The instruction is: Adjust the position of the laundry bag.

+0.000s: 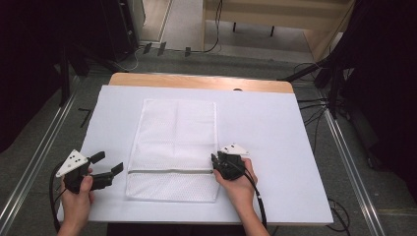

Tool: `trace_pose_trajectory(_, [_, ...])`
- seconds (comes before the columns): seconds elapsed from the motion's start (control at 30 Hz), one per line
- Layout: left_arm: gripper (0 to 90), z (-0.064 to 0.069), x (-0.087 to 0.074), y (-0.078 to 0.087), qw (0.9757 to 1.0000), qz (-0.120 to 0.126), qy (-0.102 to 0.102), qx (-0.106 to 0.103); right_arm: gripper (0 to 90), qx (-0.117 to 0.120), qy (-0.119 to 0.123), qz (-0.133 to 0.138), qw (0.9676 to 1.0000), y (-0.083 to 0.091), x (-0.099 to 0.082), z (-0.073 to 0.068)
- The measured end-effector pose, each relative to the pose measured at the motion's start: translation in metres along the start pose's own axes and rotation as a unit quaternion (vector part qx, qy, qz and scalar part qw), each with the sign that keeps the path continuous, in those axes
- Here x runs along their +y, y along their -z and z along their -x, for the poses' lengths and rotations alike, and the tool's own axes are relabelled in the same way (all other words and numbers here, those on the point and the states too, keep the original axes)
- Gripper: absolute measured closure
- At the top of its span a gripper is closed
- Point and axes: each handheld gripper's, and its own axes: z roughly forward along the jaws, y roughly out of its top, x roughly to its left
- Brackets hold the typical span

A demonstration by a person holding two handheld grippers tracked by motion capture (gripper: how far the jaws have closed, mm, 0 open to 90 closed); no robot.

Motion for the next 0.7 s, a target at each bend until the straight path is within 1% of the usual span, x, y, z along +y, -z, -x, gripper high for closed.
trace_pose_trajectory(0.03, [13.7,0.000,0.000,0.000,1.0000,0.000,0.000,0.000,78.4,-0.004,0.004,0.000,1.0000,0.000,0.000,-0.001])
trace_pose_trajectory(0.07, [13.7,0.001,0.000,0.000,1.0000,0.000,0.000,0.000,84.0,-0.010,0.005,0.000,0.9999,0.000,0.000,-0.002])
trace_pose_trajectory(0.1, [13.7,0.001,0.000,0.000,1.0000,0.000,0.000,0.000,84.0,-0.010,0.005,0.000,0.9999,0.000,0.000,-0.002])
trace_pose_trajectory(0.13, [13.7,0.001,0.000,0.000,1.0000,0.000,-0.001,0.000,88.2,-0.009,0.004,0.000,1.0000,0.000,0.000,-0.001])
trace_pose_trajectory(0.17, [13.7,0.001,-0.001,0.000,1.0000,0.000,-0.002,0.000,89.8,-0.002,-0.001,-0.001,1.0000,0.000,0.000,0.000])
trace_pose_trajectory(0.2, [13.7,0.001,-0.001,0.001,1.0000,0.000,-0.001,0.000,90.0,0.002,-0.010,0.000,0.9999,0.001,-0.001,0.003])
trace_pose_trajectory(0.3, [13.7,0.000,-0.001,0.001,1.0000,0.001,0.002,0.000,90.0,0.003,-0.015,0.001,0.9999,0.003,-0.002,0.004])
trace_pose_trajectory(0.33, [13.7,0.000,-0.001,0.001,1.0000,0.000,0.003,0.000,90.0,0.002,-0.019,0.002,0.9998,0.007,-0.005,0.007])
trace_pose_trajectory(0.43, [13.7,0.000,-0.001,0.001,1.0000,0.000,0.002,0.002,90.0,-0.002,-0.017,0.002,0.9998,0.011,-0.008,0.011])
trace_pose_trajectory(0.47, [13.7,0.001,-0.001,0.001,1.0000,-0.001,0.000,0.000,90.0,0.001,-0.019,0.001,0.9998,0.012,-0.009,0.014])
trace_pose_trajectory(0.6, [13.7,0.001,-0.002,0.001,1.0000,0.000,0.003,0.001,90.0,-0.005,-0.021,0.001,0.9998,0.018,-0.013,0.025])
trace_pose_trajectory(0.7, [13.7,0.000,-0.002,0.001,1.0000,0.000,0.004,0.002,90.0,0.002,-0.032,-0.001,0.9995,0.023,-0.014,0.033])
